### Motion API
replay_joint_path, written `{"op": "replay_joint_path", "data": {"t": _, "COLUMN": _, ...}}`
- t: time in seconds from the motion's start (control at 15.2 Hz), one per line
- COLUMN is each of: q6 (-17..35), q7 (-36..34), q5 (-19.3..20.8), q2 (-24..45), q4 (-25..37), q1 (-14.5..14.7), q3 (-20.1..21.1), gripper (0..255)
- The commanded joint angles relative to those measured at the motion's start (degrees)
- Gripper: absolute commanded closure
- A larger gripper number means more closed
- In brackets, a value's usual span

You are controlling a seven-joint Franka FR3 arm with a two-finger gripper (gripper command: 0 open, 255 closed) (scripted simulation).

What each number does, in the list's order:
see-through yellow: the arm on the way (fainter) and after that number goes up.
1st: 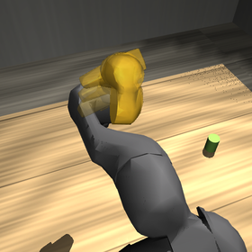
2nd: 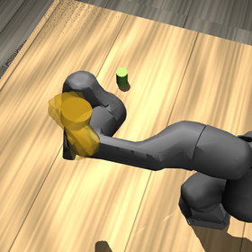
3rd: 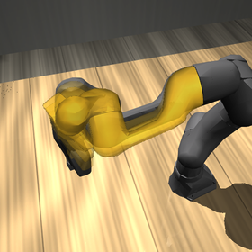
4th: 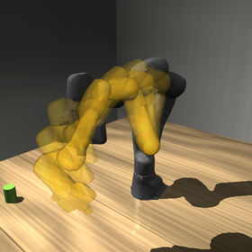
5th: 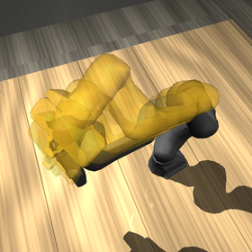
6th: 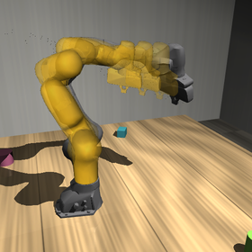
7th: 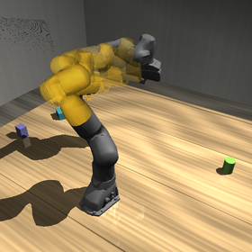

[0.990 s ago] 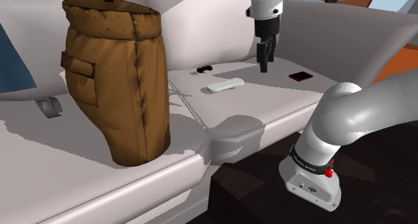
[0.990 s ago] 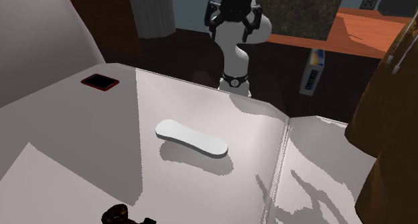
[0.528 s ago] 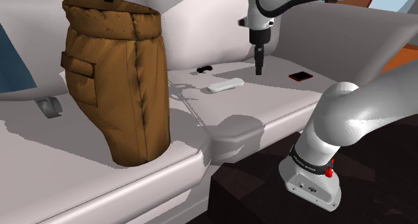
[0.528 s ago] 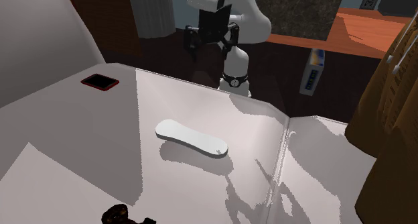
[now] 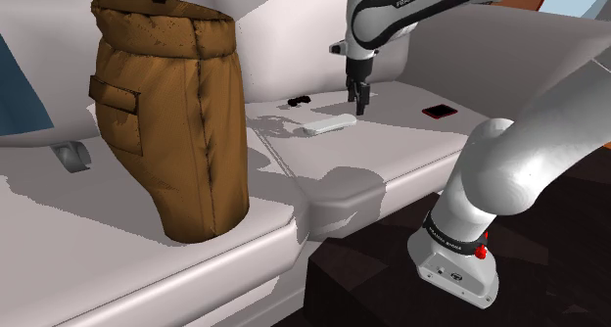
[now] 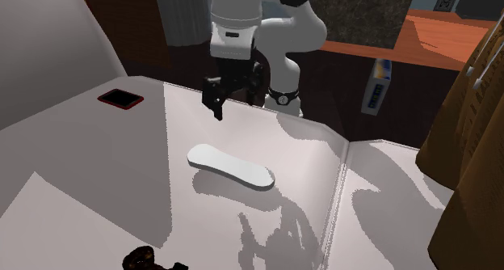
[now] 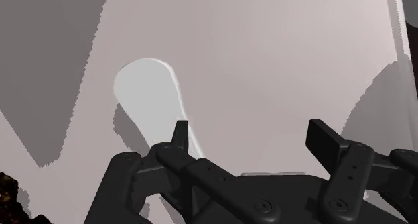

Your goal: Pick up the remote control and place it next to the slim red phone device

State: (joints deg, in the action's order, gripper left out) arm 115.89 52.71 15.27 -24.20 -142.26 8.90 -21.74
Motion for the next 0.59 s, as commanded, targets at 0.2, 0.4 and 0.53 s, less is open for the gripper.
{"op": "replay_joint_path", "data": {"t": 0.2, "q6": 9.6, "q7": 17.0, "q5": -5.1, "q2": 11.2, "q4": 4.3, "q1": 4.5, "q3": -5.8, "gripper": 0}}
{"op": "replay_joint_path", "data": {"t": 0.4, "q6": 13.3, "q7": 26.7, "q5": -10.2, "q2": 17.5, "q4": 7.3, "q1": 6.7, "q3": -7.7, "gripper": 0}}
{"op": "replay_joint_path", "data": {"t": 0.53, "q6": 15.0, "q7": 27.1, "q5": -10.7, "q2": 18.5, "q4": 6.6, "q1": 6.6, "q3": -7.8, "gripper": 0}}
